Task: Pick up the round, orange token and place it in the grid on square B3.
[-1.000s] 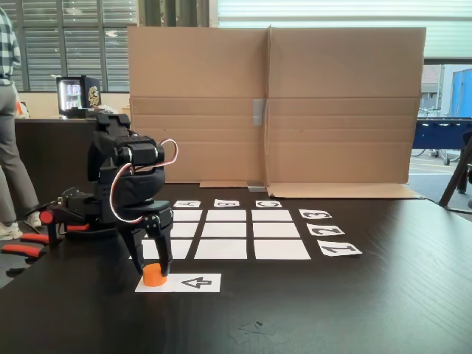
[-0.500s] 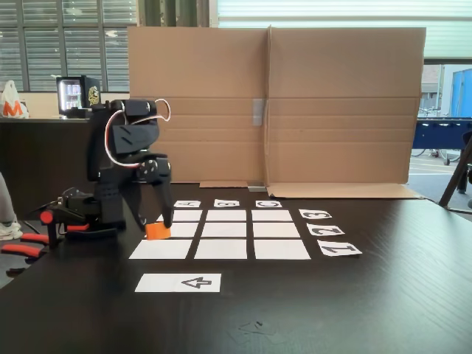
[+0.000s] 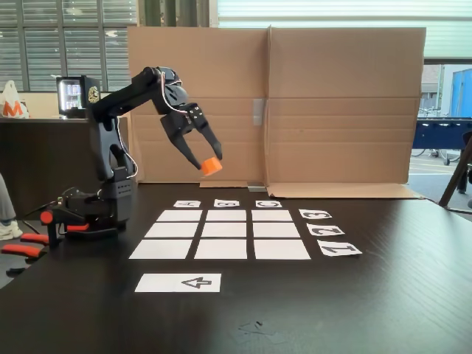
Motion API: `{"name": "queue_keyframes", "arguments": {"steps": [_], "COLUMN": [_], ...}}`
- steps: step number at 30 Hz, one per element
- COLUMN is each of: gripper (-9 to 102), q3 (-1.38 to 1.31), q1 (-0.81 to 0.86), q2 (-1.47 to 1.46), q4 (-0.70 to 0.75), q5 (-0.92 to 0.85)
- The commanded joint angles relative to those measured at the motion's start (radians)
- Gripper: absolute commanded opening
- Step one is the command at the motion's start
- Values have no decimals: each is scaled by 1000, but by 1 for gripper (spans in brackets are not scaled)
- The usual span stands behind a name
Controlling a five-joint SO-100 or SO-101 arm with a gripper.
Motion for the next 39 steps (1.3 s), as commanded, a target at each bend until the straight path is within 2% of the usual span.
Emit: {"name": "queue_keyframes", "arguments": {"steps": [1,10,18,29,39], "gripper": [-1,-1,-1,-1,-1], "q3": [8,15,5,-91,-98], "q1": [-137,-548,-749,-793,-807], "q2": [67,15,-262,-586,-713], "q4": [5,-2,-71,-152,-221], "q5": [92,318,472,549,568]}}
